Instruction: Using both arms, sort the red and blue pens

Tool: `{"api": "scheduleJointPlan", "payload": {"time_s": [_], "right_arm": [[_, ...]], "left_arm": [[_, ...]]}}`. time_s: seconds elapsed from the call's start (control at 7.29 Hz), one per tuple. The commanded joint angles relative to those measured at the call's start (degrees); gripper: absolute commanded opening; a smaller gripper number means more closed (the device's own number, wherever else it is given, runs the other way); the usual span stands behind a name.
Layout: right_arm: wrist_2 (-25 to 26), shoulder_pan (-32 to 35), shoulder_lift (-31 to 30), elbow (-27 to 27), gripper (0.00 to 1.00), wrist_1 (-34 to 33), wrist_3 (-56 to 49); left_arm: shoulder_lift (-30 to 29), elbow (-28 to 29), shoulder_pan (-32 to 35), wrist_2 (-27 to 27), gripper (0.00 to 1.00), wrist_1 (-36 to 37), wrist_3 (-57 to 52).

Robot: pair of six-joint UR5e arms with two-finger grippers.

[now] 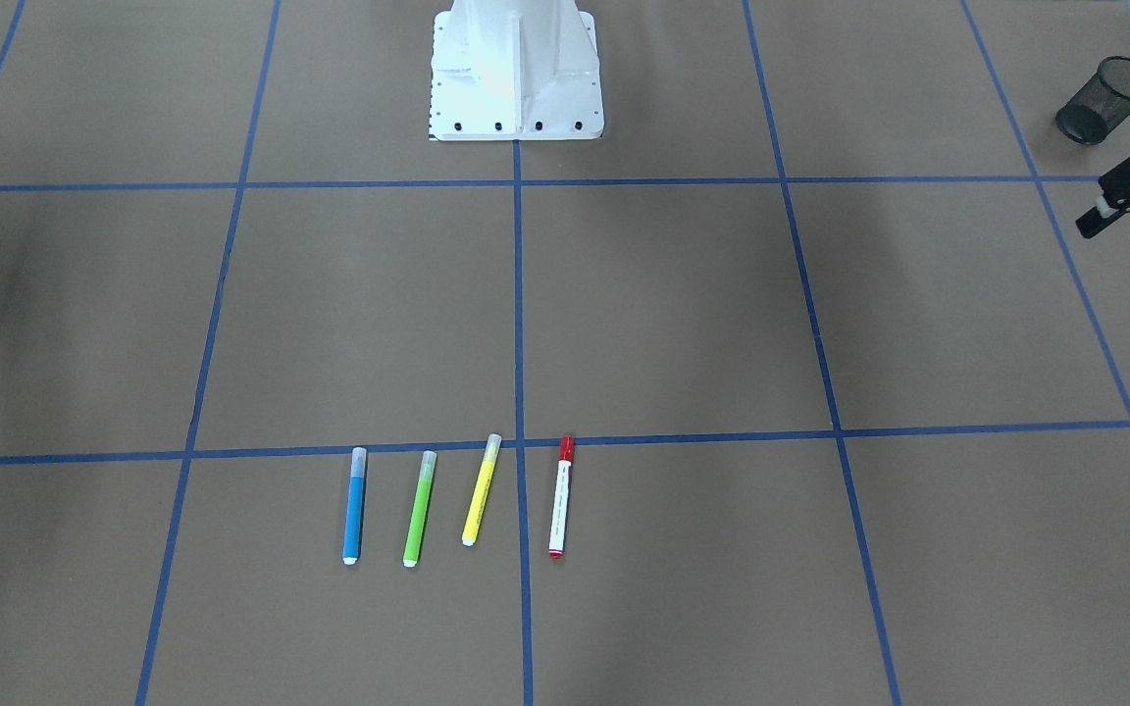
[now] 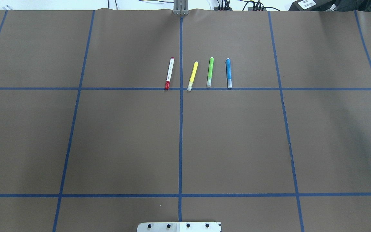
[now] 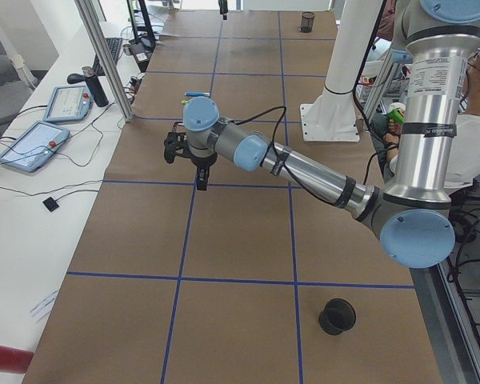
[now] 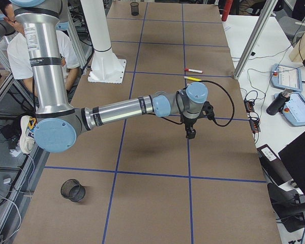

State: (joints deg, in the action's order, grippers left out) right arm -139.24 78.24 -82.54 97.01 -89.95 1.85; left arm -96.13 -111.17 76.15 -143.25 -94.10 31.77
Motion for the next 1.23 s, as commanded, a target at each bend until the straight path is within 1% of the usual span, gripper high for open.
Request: {"api": "scheduleJointPlan", "payload": {"time_s": [0.0, 0.14, 0.27, 0.41, 0.55, 0.69, 0.82, 0.96, 1.1], "right_arm": [[-0.24, -1.24, 0.37, -0.68, 1.00, 0.30, 0.60], [-0.07, -2.11, 0.54, -0.68, 1.00, 0.30, 1.91], [0.02, -2.38, 1.15, -0.86, 1.00, 0.30, 2.01], [0.02, -2.47, 1.16, -0.86, 1.00, 0.30, 2.10], [0.02, -2.47, 1.07, -0.68, 1.00, 0.30, 2.19], [0.02, -2.91, 1.16, -0.68, 1.00, 0.30, 2.28], [0.02, -3.70, 1.24, -0.68, 1.00, 0.30, 2.71], [0.02, -4.31, 1.33, -0.51, 1.00, 0.30, 3.50], [0.02, -4.41, 1.33, -0.25, 1.00, 0.30, 3.59]], "left_arm": [[-8.18, 0.51, -10.80, 9.77, 0.99, 0.41, 9.42], [-12.72, 2.34, -13.46, 11.31, 0.99, 0.58, 11.53], [-20.17, 8.54, -16.27, 12.03, 0.99, 0.67, 12.16], [-27.29, 16.61, -19.34, 13.51, 0.97, 0.58, 12.00], [-34.93, 26.00, -21.11, 14.14, 0.95, 0.23, 11.56], [-40.57, 33.40, -24.44, 17.10, 0.94, -0.55, 11.29], [-44.37, 40.09, -26.90, 19.65, 0.94, -4.30, 11.81], [-46.32, 46.68, -28.15, 20.29, 0.94, -10.26, 12.17], [-48.00, 51.01, -29.73, 22.56, 0.90, -13.53, 12.17]]}}
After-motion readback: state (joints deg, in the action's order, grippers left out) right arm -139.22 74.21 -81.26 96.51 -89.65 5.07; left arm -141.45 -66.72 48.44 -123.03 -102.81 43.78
